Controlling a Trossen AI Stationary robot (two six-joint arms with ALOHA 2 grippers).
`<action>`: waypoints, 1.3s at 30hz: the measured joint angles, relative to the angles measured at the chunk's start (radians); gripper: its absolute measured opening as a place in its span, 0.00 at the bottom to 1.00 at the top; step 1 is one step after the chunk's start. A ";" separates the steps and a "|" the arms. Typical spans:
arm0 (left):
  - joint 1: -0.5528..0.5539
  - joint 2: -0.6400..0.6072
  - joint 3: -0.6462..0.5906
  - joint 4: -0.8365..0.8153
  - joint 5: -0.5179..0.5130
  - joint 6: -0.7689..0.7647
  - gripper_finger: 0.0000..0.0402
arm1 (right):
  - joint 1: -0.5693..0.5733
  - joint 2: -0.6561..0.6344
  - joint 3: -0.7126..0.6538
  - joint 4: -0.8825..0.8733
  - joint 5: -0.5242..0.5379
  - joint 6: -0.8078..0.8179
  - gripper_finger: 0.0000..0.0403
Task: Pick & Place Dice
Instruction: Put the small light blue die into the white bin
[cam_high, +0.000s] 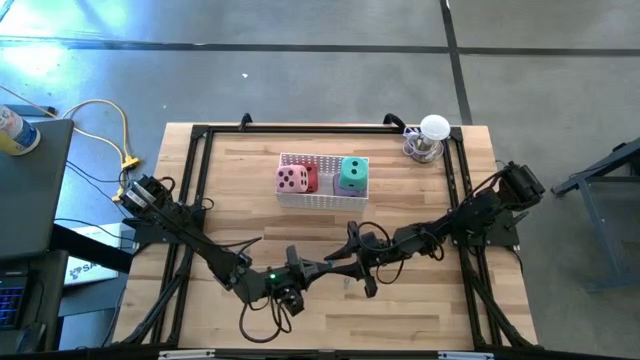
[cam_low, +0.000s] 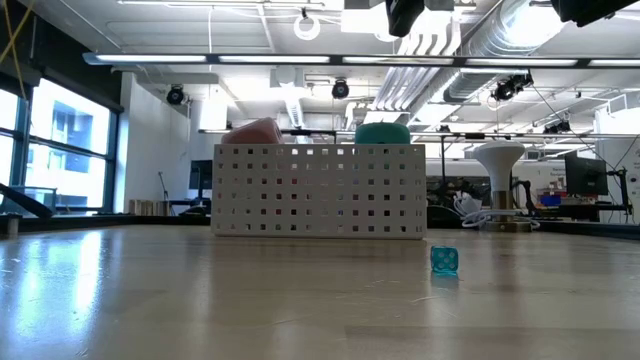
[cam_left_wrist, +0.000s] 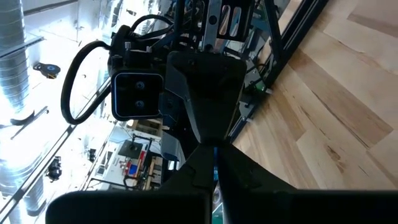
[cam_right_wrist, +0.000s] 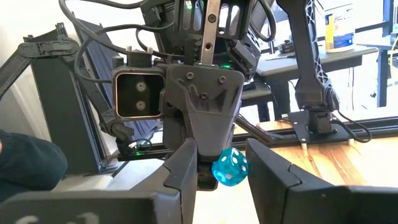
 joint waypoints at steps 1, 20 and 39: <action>0.000 0.000 0.000 0.000 0.000 0.000 0.00 | 0.000 0.000 0.000 0.000 0.000 0.000 0.25; -0.035 0.000 0.000 0.074 -0.073 0.092 0.00 | 0.002 -0.002 0.000 0.001 -0.007 -0.007 0.09; -0.098 -0.002 0.002 0.113 -0.215 0.149 0.00 | 0.001 0.002 0.000 -0.016 0.041 -0.031 0.08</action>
